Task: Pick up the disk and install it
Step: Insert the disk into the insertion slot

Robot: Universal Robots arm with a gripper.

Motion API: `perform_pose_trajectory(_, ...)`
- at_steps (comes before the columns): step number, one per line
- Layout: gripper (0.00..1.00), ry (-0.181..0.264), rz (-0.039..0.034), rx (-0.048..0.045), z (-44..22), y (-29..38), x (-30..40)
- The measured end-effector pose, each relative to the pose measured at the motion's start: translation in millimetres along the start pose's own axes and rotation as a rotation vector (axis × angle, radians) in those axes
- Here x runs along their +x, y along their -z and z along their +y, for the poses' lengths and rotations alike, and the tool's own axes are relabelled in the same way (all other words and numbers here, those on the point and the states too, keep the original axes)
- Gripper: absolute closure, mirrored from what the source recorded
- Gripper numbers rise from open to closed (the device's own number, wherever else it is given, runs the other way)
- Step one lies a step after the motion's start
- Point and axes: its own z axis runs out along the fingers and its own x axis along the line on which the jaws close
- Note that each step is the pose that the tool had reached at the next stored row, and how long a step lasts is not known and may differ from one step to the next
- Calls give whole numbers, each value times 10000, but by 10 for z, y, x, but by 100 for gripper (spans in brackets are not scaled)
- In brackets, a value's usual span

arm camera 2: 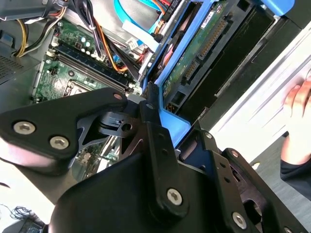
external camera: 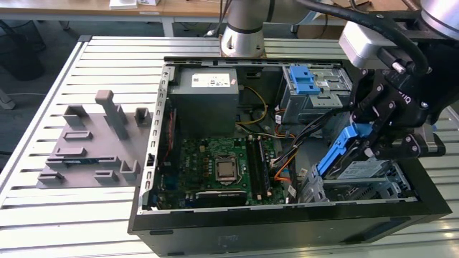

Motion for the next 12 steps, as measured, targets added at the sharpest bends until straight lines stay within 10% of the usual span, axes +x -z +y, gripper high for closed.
perform_pose_trajectory(12,63,0,0,0,-4,-144,8)
